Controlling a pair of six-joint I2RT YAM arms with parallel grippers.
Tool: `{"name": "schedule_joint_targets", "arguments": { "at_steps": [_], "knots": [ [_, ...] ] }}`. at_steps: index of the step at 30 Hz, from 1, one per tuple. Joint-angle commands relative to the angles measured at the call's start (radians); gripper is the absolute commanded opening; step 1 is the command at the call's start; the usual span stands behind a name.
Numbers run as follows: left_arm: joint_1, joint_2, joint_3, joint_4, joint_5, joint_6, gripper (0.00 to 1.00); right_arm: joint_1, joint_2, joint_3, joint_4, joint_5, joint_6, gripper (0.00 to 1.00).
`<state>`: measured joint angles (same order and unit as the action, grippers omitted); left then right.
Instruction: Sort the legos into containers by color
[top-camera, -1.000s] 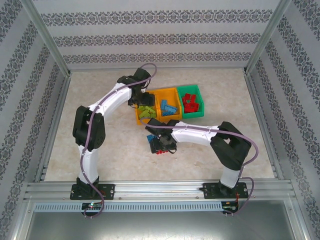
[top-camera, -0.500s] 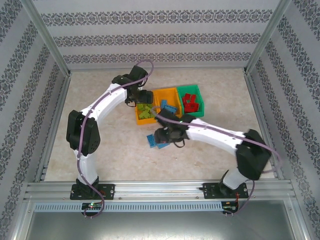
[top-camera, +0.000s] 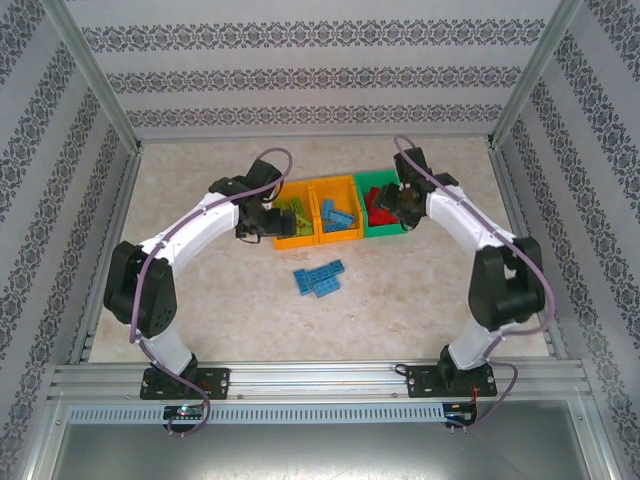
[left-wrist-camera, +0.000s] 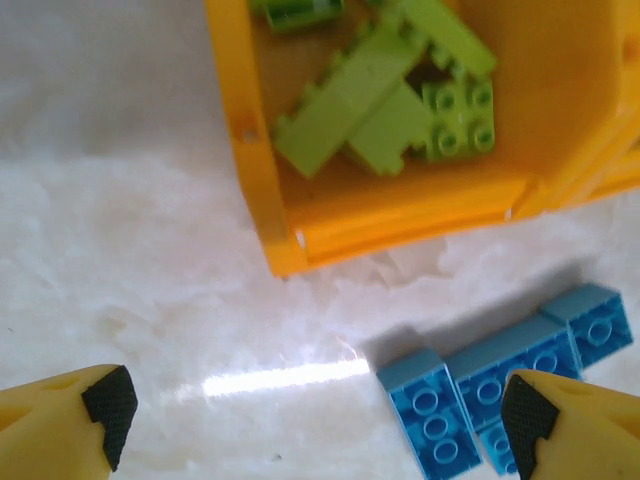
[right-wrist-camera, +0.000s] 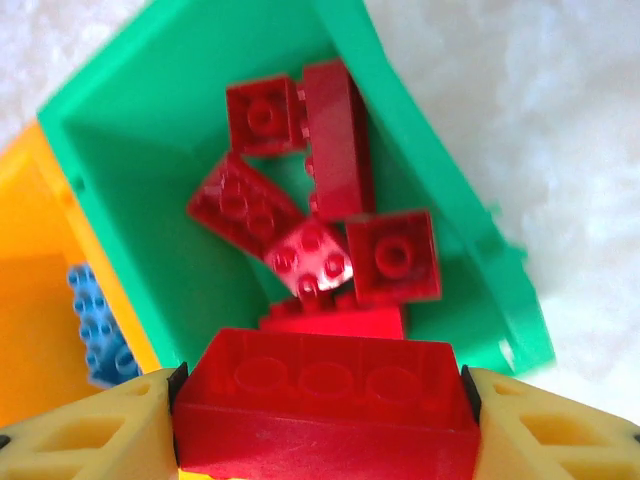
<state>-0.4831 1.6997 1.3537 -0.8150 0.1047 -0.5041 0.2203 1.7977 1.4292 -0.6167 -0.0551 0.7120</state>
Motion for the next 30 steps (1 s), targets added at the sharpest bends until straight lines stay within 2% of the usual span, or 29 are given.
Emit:
{"name": "schedule_joint_targets", "arguments": {
  "at_steps": [1,4,9,12,22,28,30],
  "knots": [
    [-0.057,-0.028,-0.023,0.012,0.017,-0.050,0.97,-0.019,0.071,0.099,-0.023,-0.007,-0.010,0.53],
    [-0.088,-0.027,-0.046,0.009,0.029,-0.057,0.99,-0.032,0.135,0.161,-0.037,0.000,0.001,0.56],
    [-0.114,-0.018,-0.094,0.012,0.075,-0.057,0.98,-0.039,0.200,0.235,-0.045,-0.032,0.004,0.69],
    [-0.115,0.000,-0.106,0.010,0.117,-0.075,0.93,-0.035,0.194,0.234,-0.041,-0.041,0.011,0.78],
    [-0.154,0.069,-0.087,0.008,0.201,-0.059,0.85,-0.032,0.050,0.076,-0.002,-0.036,0.000,0.81],
    [-0.162,0.125,-0.107,0.006,0.225,-0.064,0.69,-0.029,-0.053,-0.029,0.033,-0.029,-0.007,0.83],
    [-0.161,0.133,-0.115,0.014,0.224,-0.057,0.68,-0.026,-0.083,-0.052,0.038,-0.027,-0.013,0.84]
  ]
}}
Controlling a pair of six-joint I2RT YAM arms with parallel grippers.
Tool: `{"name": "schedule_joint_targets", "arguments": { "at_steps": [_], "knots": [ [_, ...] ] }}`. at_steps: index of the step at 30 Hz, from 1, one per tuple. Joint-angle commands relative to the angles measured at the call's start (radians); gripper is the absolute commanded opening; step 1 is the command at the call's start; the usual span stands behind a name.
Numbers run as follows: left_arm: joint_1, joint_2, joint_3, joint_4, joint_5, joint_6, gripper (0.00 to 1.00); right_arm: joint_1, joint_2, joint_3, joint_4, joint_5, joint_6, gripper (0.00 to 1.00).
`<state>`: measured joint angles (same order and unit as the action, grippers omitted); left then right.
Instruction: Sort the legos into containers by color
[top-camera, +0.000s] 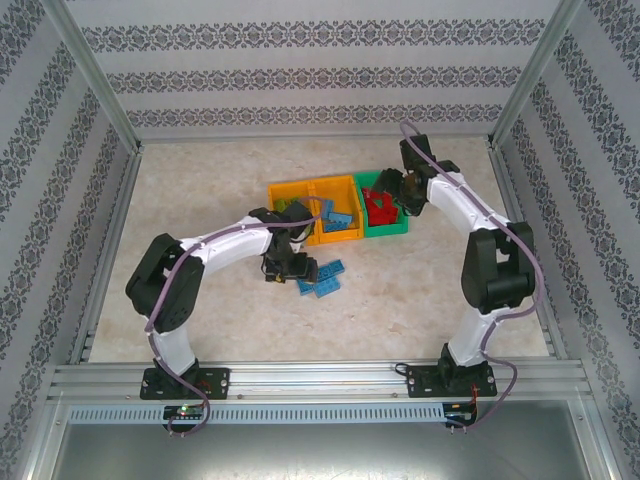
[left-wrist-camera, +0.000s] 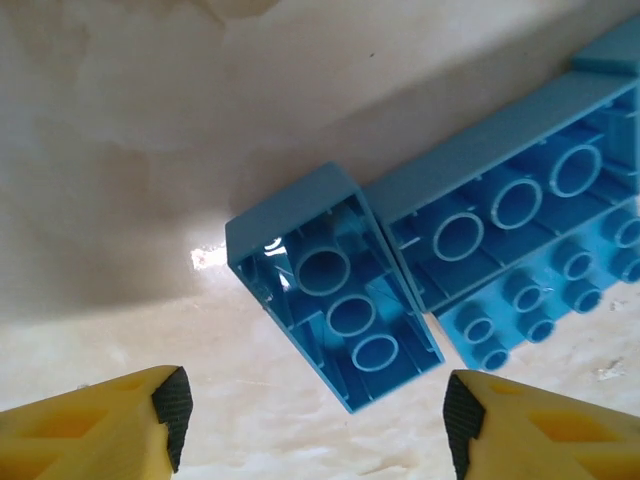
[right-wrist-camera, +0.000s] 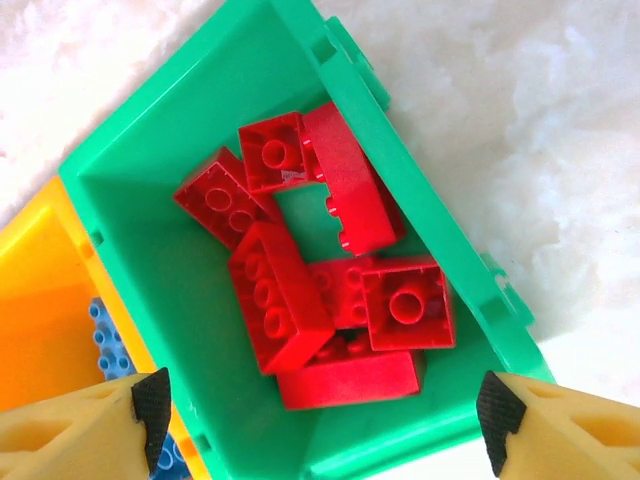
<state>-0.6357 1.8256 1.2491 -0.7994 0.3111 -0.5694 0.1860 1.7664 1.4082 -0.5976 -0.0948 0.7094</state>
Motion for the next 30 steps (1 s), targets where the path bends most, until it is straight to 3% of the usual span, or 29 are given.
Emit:
{"name": "schedule_joint_targets", "arguments": {
  "at_steps": [1,6,10,13,24,30],
  "knots": [
    [-0.010,0.013,-0.012,-0.001,0.012,0.012,0.68,0.009,-0.065,-0.042,0.019,0.010,-0.014,0.84],
    [-0.010,0.046,-0.013,-0.019,-0.024,0.019,0.67,0.010,-0.110,-0.082,0.010,0.010,-0.021,0.84],
    [-0.007,0.066,-0.030,-0.045,-0.076,0.023,0.53,0.008,-0.143,-0.106,0.001,0.027,-0.023,0.85],
    [0.006,0.057,-0.056,-0.061,-0.113,0.023,0.51,0.007,-0.164,-0.121,-0.010,0.038,-0.032,0.85],
    [0.062,-0.084,-0.164,-0.108,-0.202,0.029,0.50,0.003,-0.207,-0.186,-0.011,0.054,-0.038,0.86],
    [0.060,-0.169,-0.095,-0.115,-0.210,-0.016,0.62,0.004,-0.215,-0.206,0.006,0.042,-0.032,0.86]
  ]
}}
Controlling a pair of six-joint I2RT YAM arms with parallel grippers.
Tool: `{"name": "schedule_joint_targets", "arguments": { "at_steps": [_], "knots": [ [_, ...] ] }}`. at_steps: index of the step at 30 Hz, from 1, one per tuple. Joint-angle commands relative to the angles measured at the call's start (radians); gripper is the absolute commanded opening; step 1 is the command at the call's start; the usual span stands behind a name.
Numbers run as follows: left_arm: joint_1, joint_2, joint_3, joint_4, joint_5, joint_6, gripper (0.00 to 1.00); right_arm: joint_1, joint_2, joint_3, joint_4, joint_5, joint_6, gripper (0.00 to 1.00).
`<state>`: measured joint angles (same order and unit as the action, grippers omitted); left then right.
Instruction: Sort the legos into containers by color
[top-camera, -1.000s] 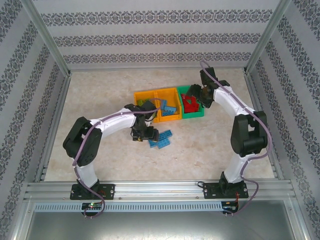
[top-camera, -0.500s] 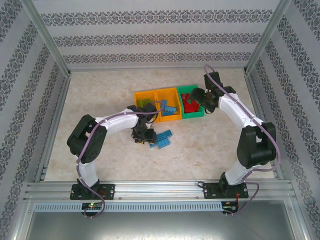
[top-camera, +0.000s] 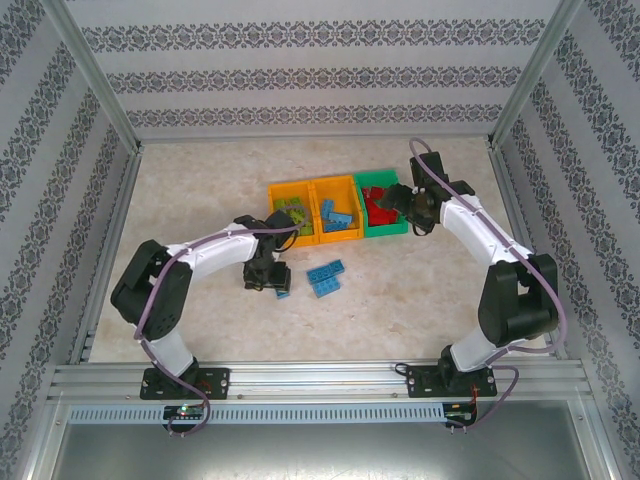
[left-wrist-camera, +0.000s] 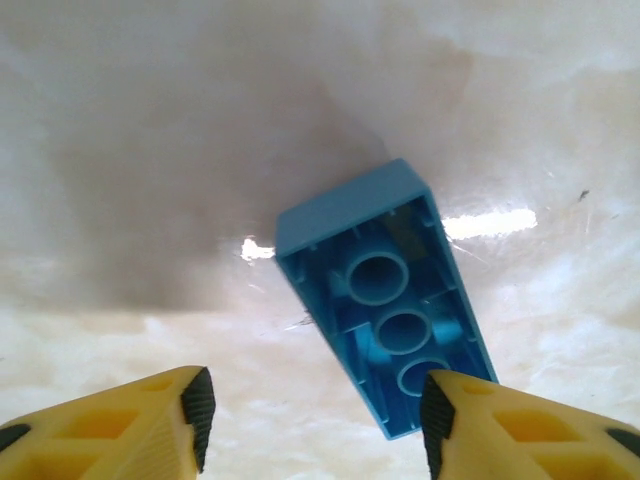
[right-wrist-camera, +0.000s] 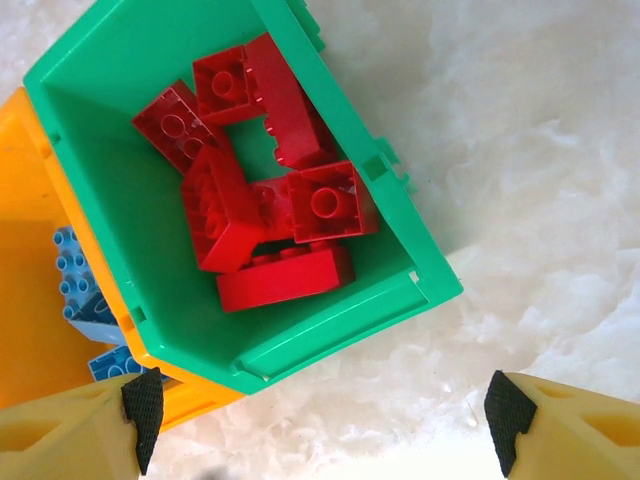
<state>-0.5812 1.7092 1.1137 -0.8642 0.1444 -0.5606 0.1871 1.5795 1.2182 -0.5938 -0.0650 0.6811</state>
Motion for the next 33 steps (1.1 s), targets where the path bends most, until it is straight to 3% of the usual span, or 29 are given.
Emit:
{"name": "schedule_joint_targets", "arguments": {
  "at_steps": [1,6,17,21,26,33],
  "knots": [
    [0.004,-0.060,0.050,-0.045,-0.040,-0.038,0.64,0.003,-0.028,-0.017,0.003,0.012,-0.004,0.86],
    [-0.002,-0.052,0.059,-0.008,-0.018,-0.083,0.70,0.005,-0.031,-0.023,0.009,0.011,-0.001,0.86],
    [0.006,0.107,0.075,0.029,0.032,-0.122,0.70,0.000,-0.092,-0.066,0.007,0.043,-0.025,0.87],
    [0.012,0.145,0.087,0.041,0.035,-0.117,0.58,-0.005,-0.105,-0.076,-0.004,0.045,-0.032,0.87],
    [0.015,0.142,0.092,0.039,0.025,-0.105,0.33,-0.014,-0.123,-0.094,-0.008,0.052,-0.036,0.88],
    [0.015,0.061,0.266,-0.048,-0.054,-0.054,0.26,0.011,-0.179,-0.162,0.028,0.028,-0.090,0.88]
  ]
}}
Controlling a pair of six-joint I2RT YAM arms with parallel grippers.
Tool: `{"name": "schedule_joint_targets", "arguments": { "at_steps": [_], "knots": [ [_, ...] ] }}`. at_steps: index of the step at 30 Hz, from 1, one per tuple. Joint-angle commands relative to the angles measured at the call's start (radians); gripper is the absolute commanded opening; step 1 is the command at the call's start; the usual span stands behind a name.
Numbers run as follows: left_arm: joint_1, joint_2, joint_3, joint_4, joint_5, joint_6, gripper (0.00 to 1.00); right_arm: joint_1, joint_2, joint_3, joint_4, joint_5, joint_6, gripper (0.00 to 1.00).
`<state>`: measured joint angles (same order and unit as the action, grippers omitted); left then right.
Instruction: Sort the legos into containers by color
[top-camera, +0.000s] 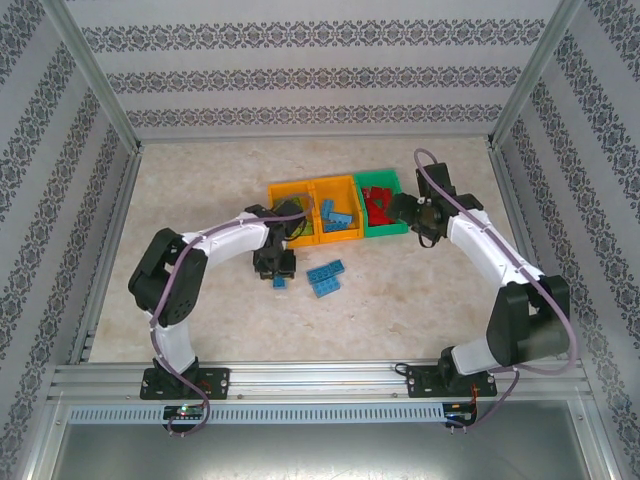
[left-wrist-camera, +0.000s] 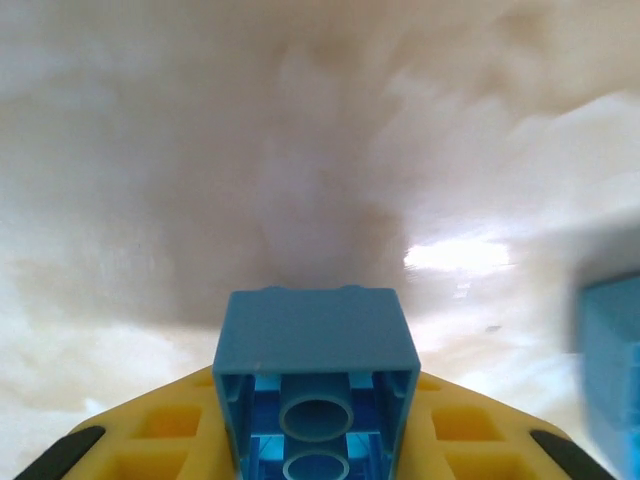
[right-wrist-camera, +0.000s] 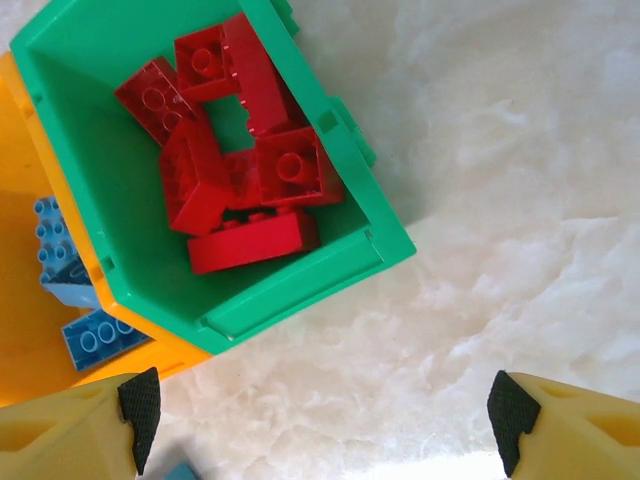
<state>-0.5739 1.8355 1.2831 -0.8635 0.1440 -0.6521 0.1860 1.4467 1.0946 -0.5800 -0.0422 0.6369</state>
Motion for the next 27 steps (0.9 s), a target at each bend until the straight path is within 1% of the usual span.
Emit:
{"name": "schedule_joint_targets", "arguments": {
  "at_steps": [1,3,5,9,12,15,16,19,20,24,27],
  "knots": [
    [0.009,-0.065,0.145,-0.058,-0.062,0.054,0.27,0.028,-0.059,-0.057,0.025,0.005,-0.060,0.88],
    [0.010,-0.043,0.246,-0.070,-0.075,0.093,0.27,0.080,-0.087,-0.101,0.045,0.014,-0.093,0.88],
    [0.022,0.012,0.362,-0.076,-0.070,0.134,0.28,0.141,-0.112,-0.149,0.063,0.019,-0.116,0.87],
    [0.051,0.196,0.656,-0.104,0.003,0.202,0.29,0.298,-0.160,-0.258,0.141,0.035,-0.094,0.88],
    [0.055,0.341,0.868,-0.132,0.037,0.247,0.29,0.425,-0.176,-0.310,0.192,0.078,-0.071,0.93],
    [0.062,0.464,1.034,-0.146,0.088,0.269,0.31,0.518,-0.170,-0.348,0.245,0.124,-0.061,0.98],
    [0.066,0.499,1.076,-0.149,0.105,0.269,0.31,0.546,-0.160,-0.355,0.266,0.129,-0.060,0.98],
    [0.079,0.578,1.149,-0.150,0.151,0.257,0.36,0.612,-0.109,-0.336,0.279,0.151,-0.057,0.98],
    [0.081,0.591,1.154,-0.149,0.160,0.251,0.39,0.629,-0.090,-0.325,0.280,0.155,-0.057,0.98],
    [0.083,0.589,1.124,-0.138,0.167,0.236,0.55,0.687,0.005,-0.265,0.282,0.167,-0.054,0.98],
    [0.084,0.561,1.089,-0.130,0.163,0.227,0.63,0.719,0.067,-0.229,0.286,0.164,-0.060,0.98]
  ]
}}
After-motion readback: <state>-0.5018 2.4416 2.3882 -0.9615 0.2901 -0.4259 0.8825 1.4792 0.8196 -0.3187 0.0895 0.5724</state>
